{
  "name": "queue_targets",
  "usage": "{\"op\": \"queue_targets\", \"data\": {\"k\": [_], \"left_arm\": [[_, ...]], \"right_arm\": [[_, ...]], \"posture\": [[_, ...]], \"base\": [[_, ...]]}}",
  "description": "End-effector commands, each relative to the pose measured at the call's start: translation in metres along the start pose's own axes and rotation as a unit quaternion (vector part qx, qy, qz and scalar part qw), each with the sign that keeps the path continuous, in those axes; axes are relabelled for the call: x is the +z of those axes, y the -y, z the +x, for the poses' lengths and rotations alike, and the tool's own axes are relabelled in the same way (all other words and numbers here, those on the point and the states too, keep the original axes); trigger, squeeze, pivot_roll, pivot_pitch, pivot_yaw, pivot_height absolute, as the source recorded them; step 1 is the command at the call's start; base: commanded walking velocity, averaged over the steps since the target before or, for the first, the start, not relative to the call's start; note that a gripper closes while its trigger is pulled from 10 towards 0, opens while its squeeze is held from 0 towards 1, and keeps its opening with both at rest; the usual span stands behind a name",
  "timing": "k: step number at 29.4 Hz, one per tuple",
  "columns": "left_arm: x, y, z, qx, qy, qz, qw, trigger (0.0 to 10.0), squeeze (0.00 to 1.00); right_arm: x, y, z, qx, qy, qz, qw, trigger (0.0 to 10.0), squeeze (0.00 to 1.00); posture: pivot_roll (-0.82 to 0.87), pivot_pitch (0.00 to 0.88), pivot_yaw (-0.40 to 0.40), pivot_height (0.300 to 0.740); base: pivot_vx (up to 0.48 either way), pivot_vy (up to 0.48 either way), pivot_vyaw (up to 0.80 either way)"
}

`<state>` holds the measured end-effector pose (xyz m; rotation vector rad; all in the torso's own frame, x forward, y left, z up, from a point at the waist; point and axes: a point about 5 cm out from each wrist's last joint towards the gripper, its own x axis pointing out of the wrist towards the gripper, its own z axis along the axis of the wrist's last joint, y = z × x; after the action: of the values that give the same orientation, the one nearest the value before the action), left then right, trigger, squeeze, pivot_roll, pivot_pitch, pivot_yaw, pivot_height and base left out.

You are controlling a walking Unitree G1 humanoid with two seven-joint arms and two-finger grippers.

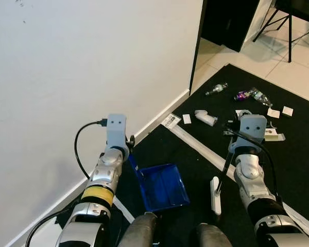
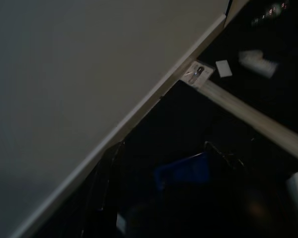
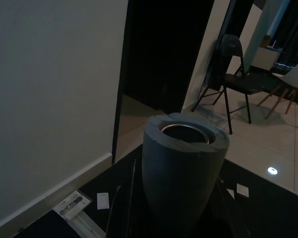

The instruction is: Sweep floor

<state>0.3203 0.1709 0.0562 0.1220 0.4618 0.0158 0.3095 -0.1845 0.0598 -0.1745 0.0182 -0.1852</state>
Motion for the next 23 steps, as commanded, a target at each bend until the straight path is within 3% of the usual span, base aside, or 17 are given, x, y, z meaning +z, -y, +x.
{"op": "queue_targets", "data": {"k": [1, 8, 20, 21, 22, 23], "left_arm": [[0.004, -0.017, -0.005, 0.017, -0.010, 0.028, 0.999, 10.0, 0.00], [0.004, -0.029, -0.014, 0.039, -0.032, 0.012, 0.999, 10.0, 0.00], [-0.008, -0.020, -0.018, 0.043, -0.074, 0.005, 0.996, 10.0, 0.00], [-0.007, -0.020, -0.019, 0.043, -0.075, 0.005, 0.996, 8.0, 0.00], [-0.007, -0.020, -0.019, 0.044, -0.076, 0.006, 0.996, 3.6, 0.00], [-0.007, -0.020, -0.019, 0.044, -0.076, 0.006, 0.996, 3.6, 0.00]], "right_arm": [[0.000, 0.003, -0.001, 0.000, 0.002, -0.008, 1.000, 10.0, 0.00], [-0.001, 0.002, -0.001, 0.003, -0.001, -0.008, 1.000, 10.0, 0.00], [0.002, -0.001, 0.002, 0.009, 0.002, -0.007, 1.000, 10.0, 0.00], [0.002, 0.000, 0.002, 0.008, 0.002, -0.008, 1.000, 10.0, 0.00], [0.001, 0.001, 0.001, 0.007, 0.002, -0.008, 1.000, 10.0, 0.00], [0.001, 0.001, 0.001, 0.007, 0.002, -0.008, 1.000, 10.0, 0.00]], "posture": [[-0.03, 0.084, 0.039, 0.740], [0.00, 0.077, 0.035, 0.740], [-0.01, 0.069, 0.034, 0.740], [-0.01, 0.069, 0.034, 0.740], [-0.01, 0.069, 0.034, 0.740], [-0.01, 0.069, 0.034, 0.740]], "base": [[0.000, 0.000, 0.00], [0.000, 0.000, 0.00], [0.000, 0.000, 0.00], [0.000, 0.000, 0.00], [0.000, 0.000, 0.00], [0.000, 0.000, 0.00]]}}
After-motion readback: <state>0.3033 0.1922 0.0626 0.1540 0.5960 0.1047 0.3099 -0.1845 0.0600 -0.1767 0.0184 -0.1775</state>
